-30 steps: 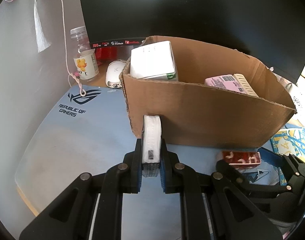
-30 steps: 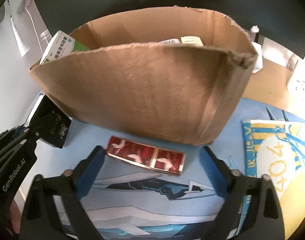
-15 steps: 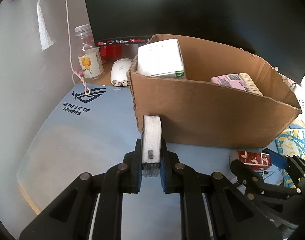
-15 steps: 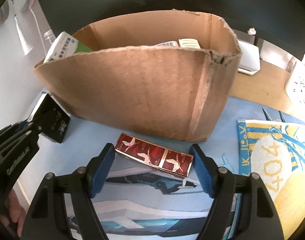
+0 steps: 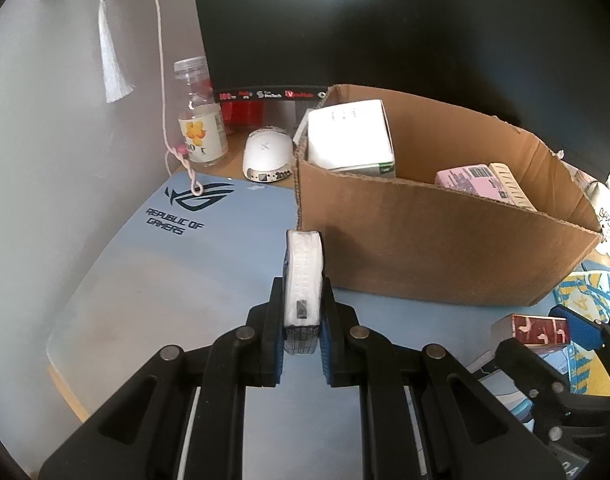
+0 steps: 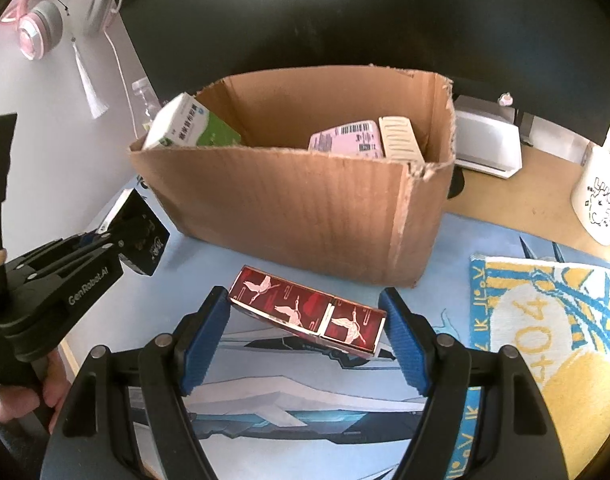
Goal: Organize objects
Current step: 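Carry the stick pack with the left gripper while the right carries the red box over the box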
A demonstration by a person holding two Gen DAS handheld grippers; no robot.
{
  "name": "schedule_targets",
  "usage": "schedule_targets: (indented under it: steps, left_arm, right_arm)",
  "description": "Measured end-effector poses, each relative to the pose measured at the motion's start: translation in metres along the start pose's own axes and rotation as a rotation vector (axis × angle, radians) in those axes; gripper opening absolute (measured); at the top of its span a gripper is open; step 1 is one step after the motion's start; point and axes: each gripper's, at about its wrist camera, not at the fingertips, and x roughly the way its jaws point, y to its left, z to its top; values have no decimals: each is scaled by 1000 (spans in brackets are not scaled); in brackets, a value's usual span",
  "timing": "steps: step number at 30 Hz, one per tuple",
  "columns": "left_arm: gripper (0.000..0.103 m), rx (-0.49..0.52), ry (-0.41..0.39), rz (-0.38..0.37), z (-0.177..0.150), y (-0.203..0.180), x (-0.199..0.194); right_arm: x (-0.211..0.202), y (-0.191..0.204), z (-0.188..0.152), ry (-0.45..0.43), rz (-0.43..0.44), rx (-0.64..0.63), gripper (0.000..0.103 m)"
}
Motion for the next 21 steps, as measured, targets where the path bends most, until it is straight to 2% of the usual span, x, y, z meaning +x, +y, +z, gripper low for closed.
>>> schedule_targets:
  steps: [5,9,15,21]
  left_arm:
    - [13,-1,-21,6,-2,3,-9]
    - [13,6,-43,31,-2,4,-16]
    - [13,0,-82,12,1,5,-30]
    - [13,1,-134,11,9,5,-48]
  right_arm:
    - [-21,-15,-11,-19,30,-2,81]
    - [-29,-12,-8,-42,58,-1,81]
    - [-54,-19,-12,-89,76,-17,81]
    - [-66,-15,-4,-125,56,-53,81]
